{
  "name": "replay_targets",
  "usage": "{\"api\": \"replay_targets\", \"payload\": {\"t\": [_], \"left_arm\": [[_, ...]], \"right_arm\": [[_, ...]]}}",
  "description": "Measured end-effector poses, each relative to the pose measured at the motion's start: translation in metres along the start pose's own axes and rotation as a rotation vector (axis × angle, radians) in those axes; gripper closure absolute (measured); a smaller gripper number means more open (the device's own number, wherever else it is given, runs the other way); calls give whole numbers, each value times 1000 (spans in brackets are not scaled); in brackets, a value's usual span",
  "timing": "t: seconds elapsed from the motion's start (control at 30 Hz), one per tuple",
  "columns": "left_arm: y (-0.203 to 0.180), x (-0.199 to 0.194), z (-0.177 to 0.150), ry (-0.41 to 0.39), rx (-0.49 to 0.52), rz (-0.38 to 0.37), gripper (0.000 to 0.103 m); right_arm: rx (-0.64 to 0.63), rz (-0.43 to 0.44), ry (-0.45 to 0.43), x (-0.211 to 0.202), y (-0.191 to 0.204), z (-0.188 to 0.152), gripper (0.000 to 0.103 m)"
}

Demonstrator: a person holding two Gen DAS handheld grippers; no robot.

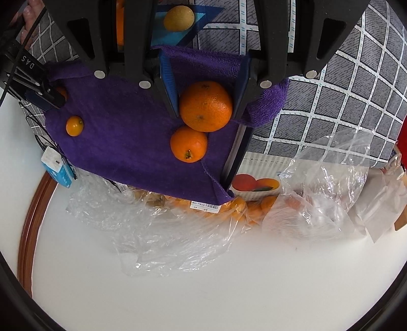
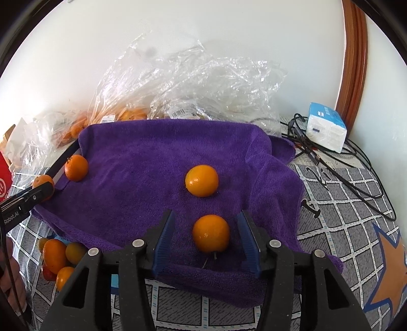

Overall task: Organize fruits
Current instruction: 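Lower the large orange onto the towel with the left tool while the right tool releases its orange, then move both open tools back to the fruit pile on the blue mat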

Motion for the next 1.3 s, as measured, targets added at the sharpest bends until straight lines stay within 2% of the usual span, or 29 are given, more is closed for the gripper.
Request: {"api": "replay_targets", "payload": {"t": [0.17,0.3,0.6,0.77,0.8,0.87,1.0,1.13,1.3], "left_arm": [[-1,-3,-1,-18,-1,2,63],[-3,-14,-1,-58,-1,-11,58],[-4,-33,-1,-118,-19,-23,58],[-11,-63,1,-184,13,-47,57],[-13,-68,2,-188,30,-42,53],[-16,-77,0,-185,51,-10,53],[-12,-82,-14,-130,98,-13,53],[-5,-82,-35,-63,158,-5,53],[15,-76,-56,-8,144,44,53]], "right_arm": [[17,10,-20,-5,-1,1,49],[35,17,-32,-9,-2,1,49],[26,9,-98,-23,0,1,49],[30,-27,-117,-45,6,2,49],[26,-24,-120,-52,8,1,49],[19,-18,-115,-64,12,-3,49],[20,26,-67,-74,19,-22,48],[42,90,-2,-65,26,-50,48],[15,86,52,-52,46,-72,48]]}}
Point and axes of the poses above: each gripper's, at about its wrist camera, not at the fingertips, and x roughly the way its jaws point, y to its left, z to its top, the point moved 2 cm from there along x, roughly the way its jaws point, and after that the axes turned 10 degrees about y, right-handed, at the moved point
